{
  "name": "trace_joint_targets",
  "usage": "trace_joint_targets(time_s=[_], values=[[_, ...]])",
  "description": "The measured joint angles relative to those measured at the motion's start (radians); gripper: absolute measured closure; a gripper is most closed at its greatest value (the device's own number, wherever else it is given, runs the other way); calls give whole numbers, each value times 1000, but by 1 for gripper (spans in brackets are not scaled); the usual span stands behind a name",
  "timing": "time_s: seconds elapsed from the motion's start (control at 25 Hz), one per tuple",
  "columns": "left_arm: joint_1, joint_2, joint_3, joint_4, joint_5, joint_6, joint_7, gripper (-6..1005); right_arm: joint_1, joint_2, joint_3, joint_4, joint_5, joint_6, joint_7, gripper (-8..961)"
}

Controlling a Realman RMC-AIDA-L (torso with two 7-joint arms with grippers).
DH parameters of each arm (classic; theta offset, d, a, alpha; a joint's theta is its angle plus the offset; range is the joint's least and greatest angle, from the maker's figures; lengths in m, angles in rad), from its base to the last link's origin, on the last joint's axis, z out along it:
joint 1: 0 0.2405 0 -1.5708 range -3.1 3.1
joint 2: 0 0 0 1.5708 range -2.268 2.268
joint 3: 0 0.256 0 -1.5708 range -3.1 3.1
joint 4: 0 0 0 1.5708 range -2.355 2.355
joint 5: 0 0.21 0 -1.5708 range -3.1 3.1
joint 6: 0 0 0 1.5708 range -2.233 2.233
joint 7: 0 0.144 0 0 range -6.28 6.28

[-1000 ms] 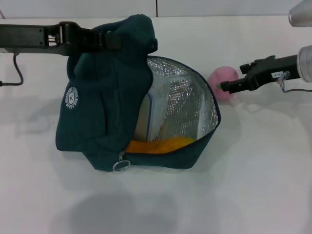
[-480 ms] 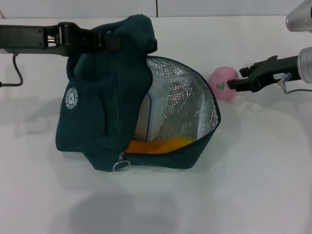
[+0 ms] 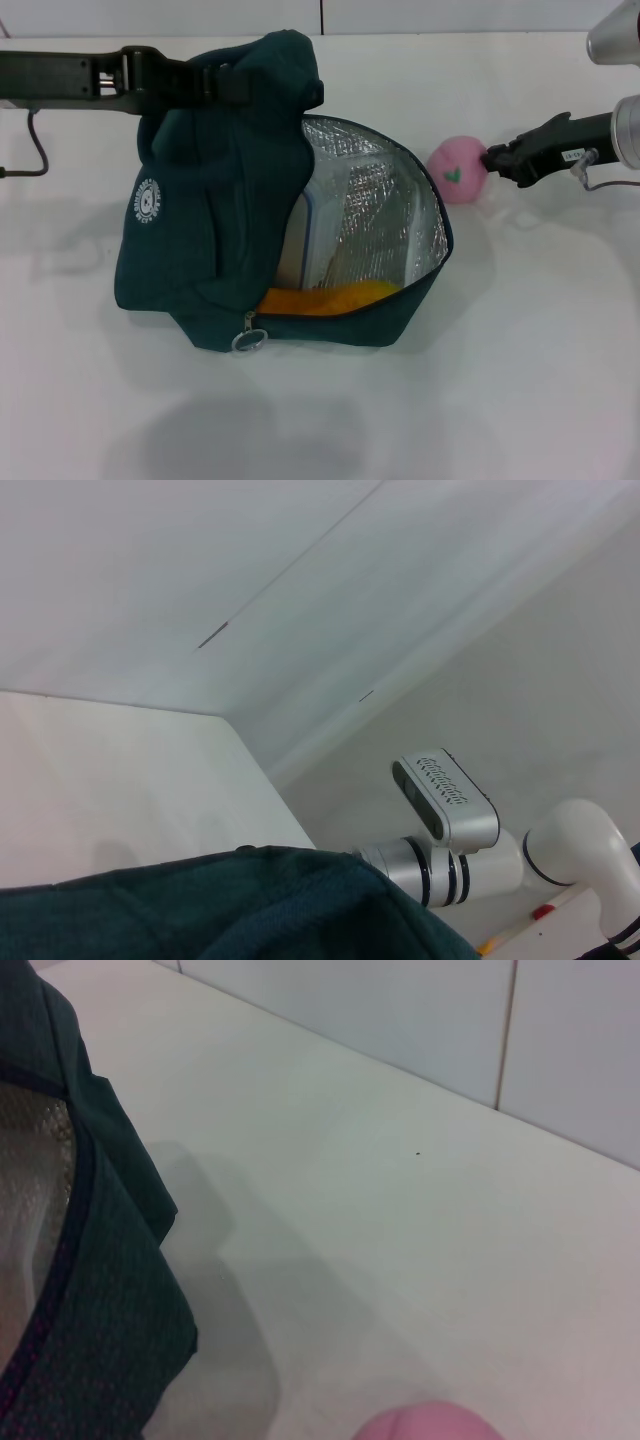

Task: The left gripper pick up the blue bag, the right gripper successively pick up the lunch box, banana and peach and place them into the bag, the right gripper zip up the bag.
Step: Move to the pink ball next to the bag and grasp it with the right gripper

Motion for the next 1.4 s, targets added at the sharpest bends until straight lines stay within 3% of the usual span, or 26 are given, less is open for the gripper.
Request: trace_joint_targets(time_s=[0.32,0.76,0.84,1.28,1.4], values=[[0,0,-3,0,0,0,2,966,-15,0,0,-37,3,-9,0,892],[-1,1,-5,0,-11,0,5,966,-43,-3,12,-76,30,-37,53,910],[-2,1,-5,0,-11,-3,5,966,-42,-2,12,-68,30,-35,56,716],[4,1,-5,0,-14,-12,5,966,-33,0,9,-51,31,-30,63,274],[5,-1,-5,0,-15,-12,7,966,-33,0,5,-47,31,-27,63,226]])
